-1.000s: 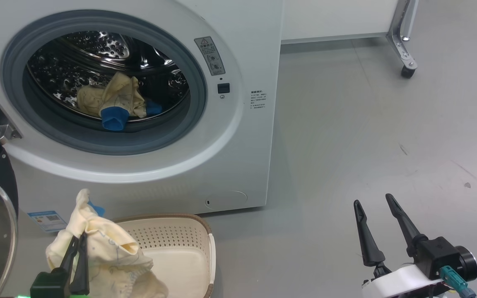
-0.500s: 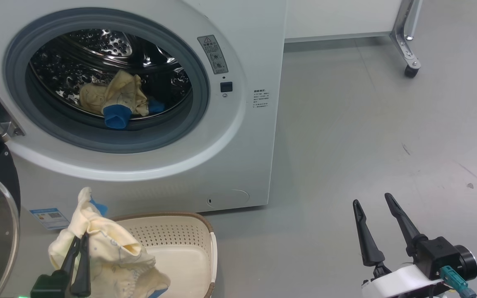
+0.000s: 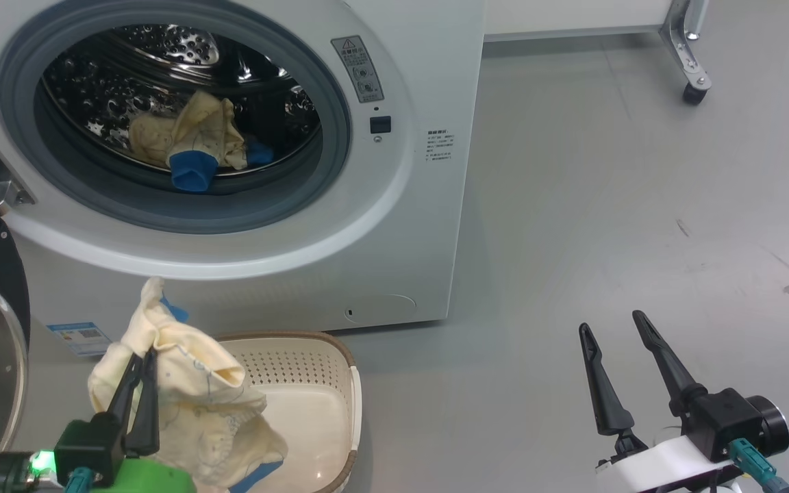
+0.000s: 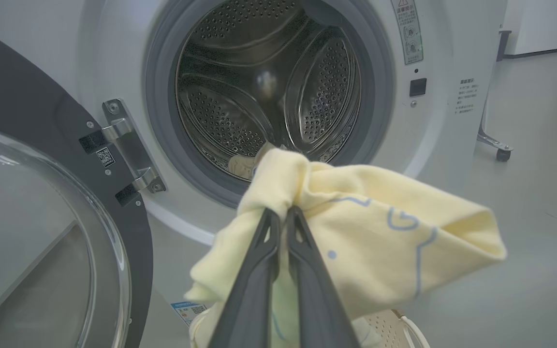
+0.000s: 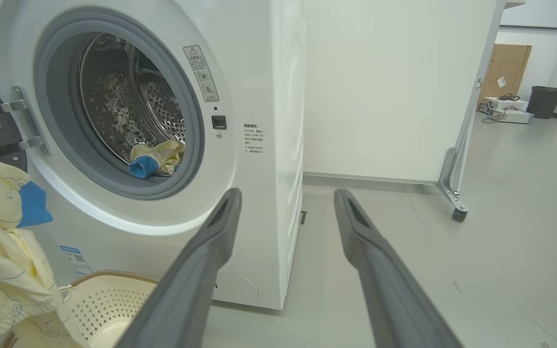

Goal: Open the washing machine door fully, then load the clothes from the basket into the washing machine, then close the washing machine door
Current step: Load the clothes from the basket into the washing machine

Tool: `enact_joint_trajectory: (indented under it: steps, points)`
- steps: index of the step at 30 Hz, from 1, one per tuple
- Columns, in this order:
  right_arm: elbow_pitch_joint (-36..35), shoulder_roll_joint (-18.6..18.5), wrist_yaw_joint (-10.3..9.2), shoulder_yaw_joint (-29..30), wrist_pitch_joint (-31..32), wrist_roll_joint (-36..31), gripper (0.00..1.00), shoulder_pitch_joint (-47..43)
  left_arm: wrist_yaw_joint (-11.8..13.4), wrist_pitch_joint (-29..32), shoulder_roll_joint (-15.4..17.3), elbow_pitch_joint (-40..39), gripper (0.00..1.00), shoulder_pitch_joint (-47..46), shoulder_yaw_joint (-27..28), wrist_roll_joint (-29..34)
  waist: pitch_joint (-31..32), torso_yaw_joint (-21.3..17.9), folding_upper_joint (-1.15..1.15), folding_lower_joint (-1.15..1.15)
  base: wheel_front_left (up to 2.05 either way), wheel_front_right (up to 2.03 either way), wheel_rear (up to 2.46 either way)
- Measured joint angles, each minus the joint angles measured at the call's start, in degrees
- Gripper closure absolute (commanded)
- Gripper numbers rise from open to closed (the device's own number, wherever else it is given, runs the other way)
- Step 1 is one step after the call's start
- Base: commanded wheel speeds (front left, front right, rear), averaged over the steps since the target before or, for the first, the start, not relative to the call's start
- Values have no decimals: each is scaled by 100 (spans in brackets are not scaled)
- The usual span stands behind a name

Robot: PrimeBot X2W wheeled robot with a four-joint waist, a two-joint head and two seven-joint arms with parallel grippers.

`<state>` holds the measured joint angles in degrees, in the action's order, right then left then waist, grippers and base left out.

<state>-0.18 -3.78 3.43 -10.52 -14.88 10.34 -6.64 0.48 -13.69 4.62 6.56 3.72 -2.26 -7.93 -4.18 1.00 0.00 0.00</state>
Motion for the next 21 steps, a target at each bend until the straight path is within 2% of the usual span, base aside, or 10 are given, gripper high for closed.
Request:
enact_joint_trajectory:
  steps: [14, 21]
  points:
    - [-266, 13, 2, -176, 0, -44, 0, 324, -226, 353, 47, 345, 100, -1419, 136, -375, -821, -140, 0, 0, 0, 0, 0]
    - [-336, 33, 2, -364, 0, -98, 0, 553, -389, 861, 382, 765, 100, -2305, 297, -523, -1345, -354, 0, 0, 0, 0, 0]
